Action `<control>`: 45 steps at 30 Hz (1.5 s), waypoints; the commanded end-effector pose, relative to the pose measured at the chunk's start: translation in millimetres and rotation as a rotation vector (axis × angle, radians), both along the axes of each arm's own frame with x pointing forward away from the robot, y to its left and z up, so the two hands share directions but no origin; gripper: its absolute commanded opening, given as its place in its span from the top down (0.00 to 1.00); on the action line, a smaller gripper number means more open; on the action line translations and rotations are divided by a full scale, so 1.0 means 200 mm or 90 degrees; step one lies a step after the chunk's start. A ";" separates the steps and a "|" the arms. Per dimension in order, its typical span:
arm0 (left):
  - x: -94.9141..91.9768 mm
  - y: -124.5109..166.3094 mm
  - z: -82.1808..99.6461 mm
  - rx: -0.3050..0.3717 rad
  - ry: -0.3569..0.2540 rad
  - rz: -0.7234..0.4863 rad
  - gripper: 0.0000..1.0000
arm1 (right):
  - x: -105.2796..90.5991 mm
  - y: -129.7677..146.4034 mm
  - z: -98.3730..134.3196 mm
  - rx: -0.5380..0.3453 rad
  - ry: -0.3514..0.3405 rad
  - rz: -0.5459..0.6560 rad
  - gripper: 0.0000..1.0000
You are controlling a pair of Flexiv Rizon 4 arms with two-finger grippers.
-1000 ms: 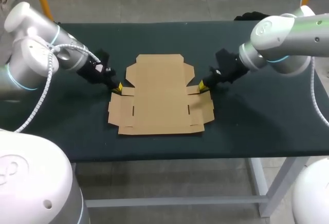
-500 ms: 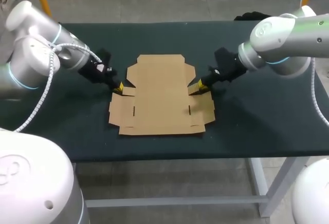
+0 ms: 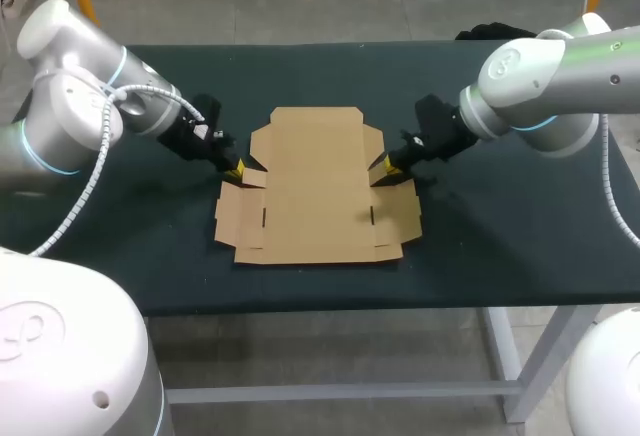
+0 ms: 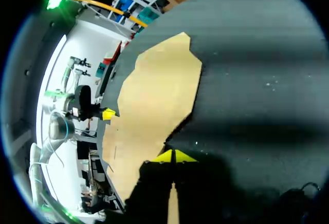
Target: Assemble the packaging by folding the flat box into shape, placing the metal phone stand inside, and closing the box properly
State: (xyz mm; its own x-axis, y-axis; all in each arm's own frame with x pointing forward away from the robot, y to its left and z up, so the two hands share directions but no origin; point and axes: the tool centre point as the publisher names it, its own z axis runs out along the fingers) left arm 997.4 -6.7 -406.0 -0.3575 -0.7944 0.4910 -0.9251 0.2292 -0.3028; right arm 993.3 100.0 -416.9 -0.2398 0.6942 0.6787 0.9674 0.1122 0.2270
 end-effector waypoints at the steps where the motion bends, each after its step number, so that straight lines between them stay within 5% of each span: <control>1: -0.04 0.00 0.02 0.002 -0.007 0.005 1.00 | 0.00 0.01 0.00 -0.004 0.000 -0.002 1.00; 18: -0.05 -0.12 0.07 0.025 -0.013 0.004 1.00 | -0.03 0.05 0.03 -0.023 -0.007 -0.020 1.00; 30: -0.11 -0.13 0.09 0.066 0.028 0.065 1.00 | -0.06 0.05 0.05 -0.064 0.001 -0.065 1.00; 45: -0.10 -0.18 0.08 0.070 0.029 0.048 1.00 | -0.03 0.09 0.05 -0.090 0.007 -0.074 1.00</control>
State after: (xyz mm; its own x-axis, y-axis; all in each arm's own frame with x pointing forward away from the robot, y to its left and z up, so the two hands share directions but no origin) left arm 972.8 -38.1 -389.0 -0.2774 -0.8626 0.4230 -0.9515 0.1858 -0.2451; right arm 985.5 112.4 -407.1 -0.1531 0.7901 0.5936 0.9774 0.0324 0.2089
